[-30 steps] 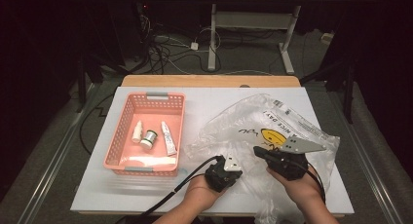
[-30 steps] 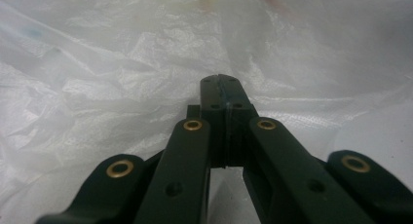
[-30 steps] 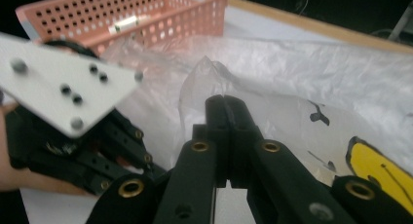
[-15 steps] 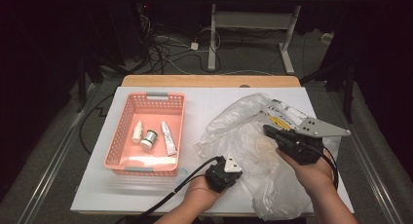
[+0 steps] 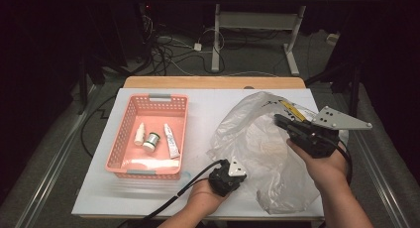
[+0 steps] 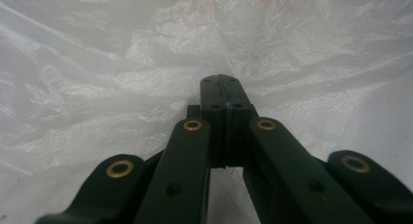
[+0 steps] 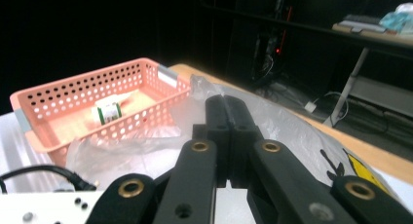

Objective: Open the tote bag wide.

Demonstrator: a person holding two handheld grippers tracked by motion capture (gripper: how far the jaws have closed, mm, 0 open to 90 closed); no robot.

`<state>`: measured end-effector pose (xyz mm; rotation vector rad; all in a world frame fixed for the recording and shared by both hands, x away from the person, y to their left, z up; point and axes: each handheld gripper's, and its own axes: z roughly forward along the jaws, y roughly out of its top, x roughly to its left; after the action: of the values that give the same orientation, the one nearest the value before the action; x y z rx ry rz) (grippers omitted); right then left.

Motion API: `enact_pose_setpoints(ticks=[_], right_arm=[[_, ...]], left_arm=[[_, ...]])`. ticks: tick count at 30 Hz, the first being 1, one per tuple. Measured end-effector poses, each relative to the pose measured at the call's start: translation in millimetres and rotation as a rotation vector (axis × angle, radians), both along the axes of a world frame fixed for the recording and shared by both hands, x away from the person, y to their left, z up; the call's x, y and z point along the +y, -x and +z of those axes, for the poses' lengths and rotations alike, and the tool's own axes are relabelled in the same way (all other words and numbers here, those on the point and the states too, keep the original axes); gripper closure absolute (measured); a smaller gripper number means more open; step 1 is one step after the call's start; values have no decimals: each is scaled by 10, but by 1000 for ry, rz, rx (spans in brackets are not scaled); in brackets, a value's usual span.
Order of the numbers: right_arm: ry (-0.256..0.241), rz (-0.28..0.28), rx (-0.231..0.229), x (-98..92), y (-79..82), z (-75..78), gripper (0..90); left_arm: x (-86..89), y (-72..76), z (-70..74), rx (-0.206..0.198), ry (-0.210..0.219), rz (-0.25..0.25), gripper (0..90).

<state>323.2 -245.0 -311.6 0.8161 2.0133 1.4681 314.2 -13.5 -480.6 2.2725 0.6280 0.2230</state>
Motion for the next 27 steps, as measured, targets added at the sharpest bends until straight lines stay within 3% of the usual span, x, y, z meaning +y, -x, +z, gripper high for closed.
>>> enact_pose_setpoints(ticks=[8, 14, 21, 23, 24, 25, 26, 27], right_arm=[[-3, -3, 37, -5, -7, -194, 900], [-9, -3, 38, -6, -20, -215, 900], [-6, 2, 47, 48, -55, -237, 900], [-6, 4, 49, 54, -62, -247, 900], [-5, 2, 52, 59, -63, -253, 900], [-5, 2, 52, 59, -63, -253, 900], [-6, 5, 52, 60, -61, -270, 900], [-7, 5, 51, 57, -60, -278, 900]], left_arm=[[12, -2, 8, 8, 5, 0, 883], [52, -8, 23, -1, 22, 6, 883], [154, 58, 122, -18, 118, -6, 876], [168, 75, 144, -19, 130, -12, 819], [208, 114, 181, -19, 165, -15, 818], [208, 114, 181, -19, 165, -15, 787], [252, 150, 218, -19, 205, -28, 750], [252, 150, 218, -19, 205, -28, 704]])
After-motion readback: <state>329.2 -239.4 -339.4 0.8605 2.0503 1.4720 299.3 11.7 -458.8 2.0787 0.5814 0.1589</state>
